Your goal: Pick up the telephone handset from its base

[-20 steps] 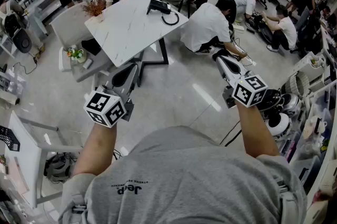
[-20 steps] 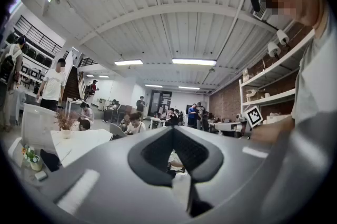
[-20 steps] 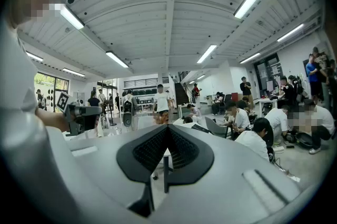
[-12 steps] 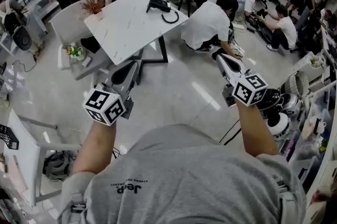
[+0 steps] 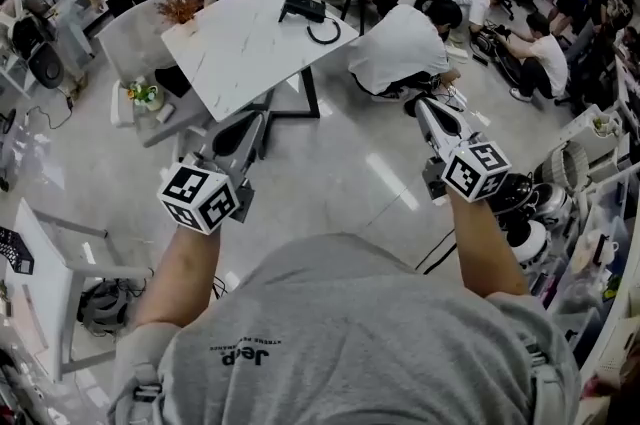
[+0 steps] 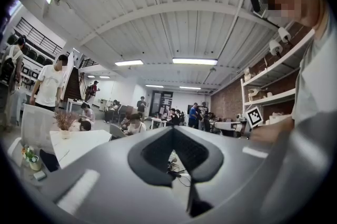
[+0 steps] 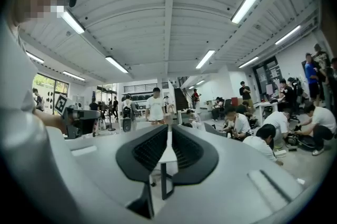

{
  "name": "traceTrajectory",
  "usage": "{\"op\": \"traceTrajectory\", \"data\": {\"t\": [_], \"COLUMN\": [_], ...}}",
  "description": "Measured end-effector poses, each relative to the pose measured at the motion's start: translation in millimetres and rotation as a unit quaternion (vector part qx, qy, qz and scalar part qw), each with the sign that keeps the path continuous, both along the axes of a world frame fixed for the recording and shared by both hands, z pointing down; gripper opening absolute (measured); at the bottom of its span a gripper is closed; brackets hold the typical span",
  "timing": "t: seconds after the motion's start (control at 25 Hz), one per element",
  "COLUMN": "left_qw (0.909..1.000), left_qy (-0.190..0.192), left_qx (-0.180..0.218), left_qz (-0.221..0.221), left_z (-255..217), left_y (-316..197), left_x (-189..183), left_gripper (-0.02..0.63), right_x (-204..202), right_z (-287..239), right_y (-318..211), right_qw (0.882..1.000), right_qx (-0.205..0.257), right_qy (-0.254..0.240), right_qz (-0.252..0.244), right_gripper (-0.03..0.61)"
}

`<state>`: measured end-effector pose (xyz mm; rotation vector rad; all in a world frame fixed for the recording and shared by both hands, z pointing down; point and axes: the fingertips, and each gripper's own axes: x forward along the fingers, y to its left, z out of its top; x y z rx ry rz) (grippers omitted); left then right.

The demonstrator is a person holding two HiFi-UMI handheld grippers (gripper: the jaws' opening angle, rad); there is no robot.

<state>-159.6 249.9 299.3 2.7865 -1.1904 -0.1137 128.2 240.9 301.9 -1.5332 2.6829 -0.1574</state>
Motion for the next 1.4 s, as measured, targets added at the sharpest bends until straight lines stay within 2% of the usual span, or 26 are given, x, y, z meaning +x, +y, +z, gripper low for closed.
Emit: {"op": "traceTrajectory", "data": {"t": [0.04,0.12,0.2,0.56,0.88,1.12,1.4], "left_qw": [1.0,1.0,0.9999,0.9992,0.9994,1.0,0.9981], "left_qy": [0.0,-0.002,-0.004,0.009,-0.001,0.008,0.016], "left_qx": [-0.001,-0.001,-0.001,0.003,0.0,-0.001,0.007], "left_qz": [-0.002,-0.007,-0.014,-0.04,-0.034,-0.001,0.059], "left_z": [0,0,-1,-9,-6,16,20], "left_y": [0,-1,-2,-12,-50,-139,-296], "left_x": [4,14,26,89,95,80,55], "left_gripper": [0.057,0.057,0.057,0.057,0.057,0.057,0.057], "right_x": [3,7,17,79,86,64,22], "right_z": [-1,-2,-3,-6,6,26,25], "right_y": [-1,-2,-6,-23,-61,-132,-264], "right_qw": [1.0,1.0,0.999,0.998,0.998,0.999,0.999], "right_qx": [0.003,0.004,0.006,0.013,0.006,-0.007,-0.005], "right_qy": [-0.004,-0.003,0.004,0.02,0.028,0.043,0.04], "right_qz": [-0.007,-0.027,-0.038,-0.057,-0.054,-0.03,0.023], "right_gripper": [0.045,0.269,0.327,0.339,0.339,0.338,0.338]}}
